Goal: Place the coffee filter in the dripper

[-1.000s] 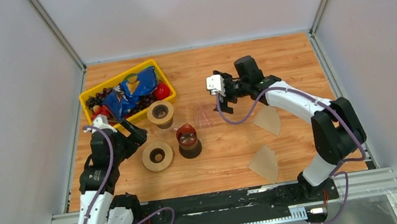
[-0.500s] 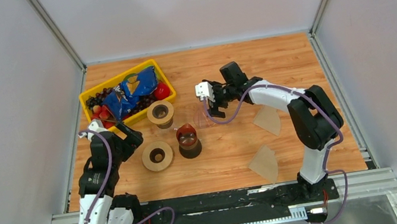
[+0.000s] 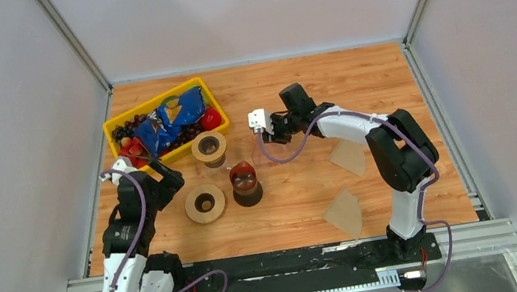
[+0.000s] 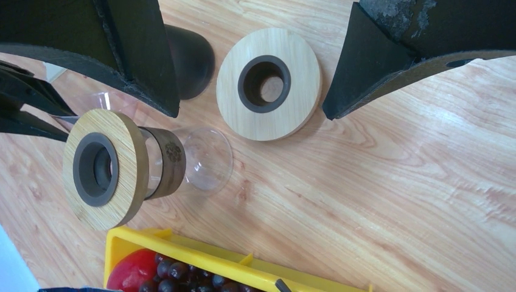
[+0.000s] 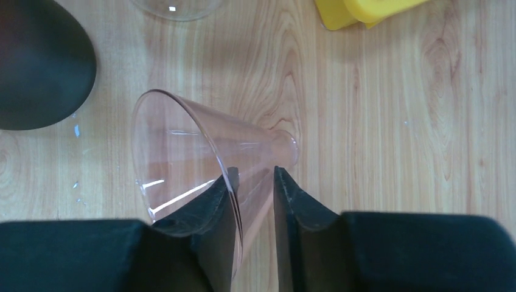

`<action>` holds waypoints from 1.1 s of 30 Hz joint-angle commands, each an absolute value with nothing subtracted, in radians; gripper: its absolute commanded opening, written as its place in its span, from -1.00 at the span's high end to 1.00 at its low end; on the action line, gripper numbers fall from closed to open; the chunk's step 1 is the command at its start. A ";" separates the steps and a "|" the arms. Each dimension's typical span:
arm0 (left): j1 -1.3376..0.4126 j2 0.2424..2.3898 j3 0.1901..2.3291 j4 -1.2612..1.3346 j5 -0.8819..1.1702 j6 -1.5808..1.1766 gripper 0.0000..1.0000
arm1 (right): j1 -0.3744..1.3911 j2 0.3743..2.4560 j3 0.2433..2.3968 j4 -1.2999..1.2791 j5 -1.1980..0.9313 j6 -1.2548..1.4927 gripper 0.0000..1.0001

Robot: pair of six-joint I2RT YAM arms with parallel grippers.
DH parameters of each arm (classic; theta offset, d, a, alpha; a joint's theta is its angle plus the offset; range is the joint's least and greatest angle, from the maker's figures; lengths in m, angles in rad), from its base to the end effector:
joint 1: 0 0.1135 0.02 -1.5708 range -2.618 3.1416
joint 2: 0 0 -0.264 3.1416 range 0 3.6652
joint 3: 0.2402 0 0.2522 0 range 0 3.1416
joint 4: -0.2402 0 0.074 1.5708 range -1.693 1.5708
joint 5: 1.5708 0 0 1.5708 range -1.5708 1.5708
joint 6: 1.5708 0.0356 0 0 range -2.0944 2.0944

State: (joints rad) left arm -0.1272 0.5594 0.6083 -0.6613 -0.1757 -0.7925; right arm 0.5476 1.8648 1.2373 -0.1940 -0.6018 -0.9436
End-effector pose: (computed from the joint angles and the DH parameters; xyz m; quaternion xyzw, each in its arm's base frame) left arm 0.1270 -0.0100 0.2628 -0.3269 0.8223 -0.1341 0.4461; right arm 0.3314 0.2257 0.1953 -0.6827 0.5794 0.2017 0.3969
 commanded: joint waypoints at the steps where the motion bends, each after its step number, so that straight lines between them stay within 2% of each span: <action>1: -0.122 0.564 0.601 -0.633 -0.231 -0.807 -1.00 | 0.551 1.869 1.292 -0.153 -0.608 -0.893 0.52; 10: -0.123 0.583 0.617 -0.601 -0.292 -0.796 -1.00 | 0.551 1.779 1.322 -0.155 -0.543 -0.705 0.81; 15: -0.122 0.618 0.667 -0.620 -0.368 -0.795 -1.00 | 0.551 1.703 1.319 -0.153 -0.498 -0.555 0.87; 21: -0.122 0.645 0.697 -0.592 -0.321 -0.770 -1.00 | 0.551 1.596 1.254 -0.155 -0.334 -0.375 0.88; 33: -0.123 0.611 0.631 -0.463 -0.091 -0.777 -1.00 | 0.551 1.332 1.087 -0.173 -0.236 -0.184 0.86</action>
